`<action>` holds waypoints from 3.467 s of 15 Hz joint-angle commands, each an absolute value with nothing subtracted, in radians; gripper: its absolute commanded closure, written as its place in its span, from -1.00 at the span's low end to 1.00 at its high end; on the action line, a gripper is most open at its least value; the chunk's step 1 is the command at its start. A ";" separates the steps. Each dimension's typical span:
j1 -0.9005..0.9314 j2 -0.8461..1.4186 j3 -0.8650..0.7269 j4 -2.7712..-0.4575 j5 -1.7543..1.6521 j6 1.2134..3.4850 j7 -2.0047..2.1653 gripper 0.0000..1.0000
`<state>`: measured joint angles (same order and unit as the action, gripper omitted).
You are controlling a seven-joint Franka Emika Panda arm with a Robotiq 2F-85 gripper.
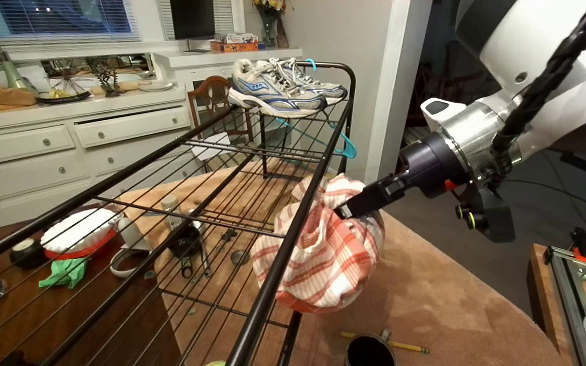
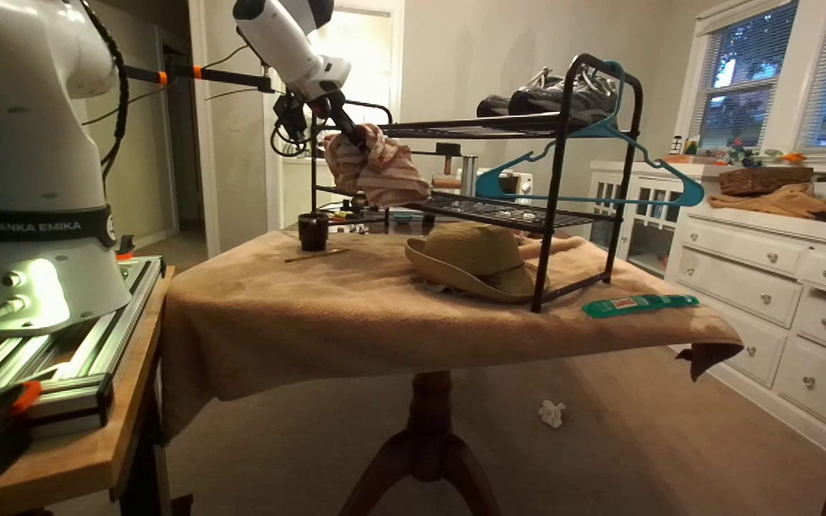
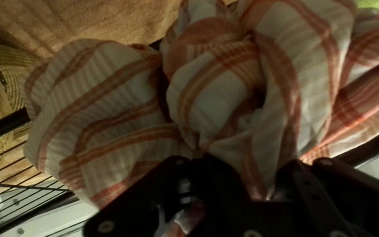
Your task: Fold the cloth, then move it to the bottom rack
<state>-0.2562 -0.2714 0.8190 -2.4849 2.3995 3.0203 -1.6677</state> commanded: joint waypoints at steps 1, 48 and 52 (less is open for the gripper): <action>-0.392 -0.260 0.959 -2.445 2.501 3.027 -1.852 0.87; -0.897 -0.869 1.281 -2.519 1.807 2.282 -1.102 -1.00; -0.824 -0.844 1.094 -2.501 1.488 2.196 -0.920 -1.00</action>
<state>-0.8894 -0.8912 1.2126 -2.5029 1.6838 2.2555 -1.0324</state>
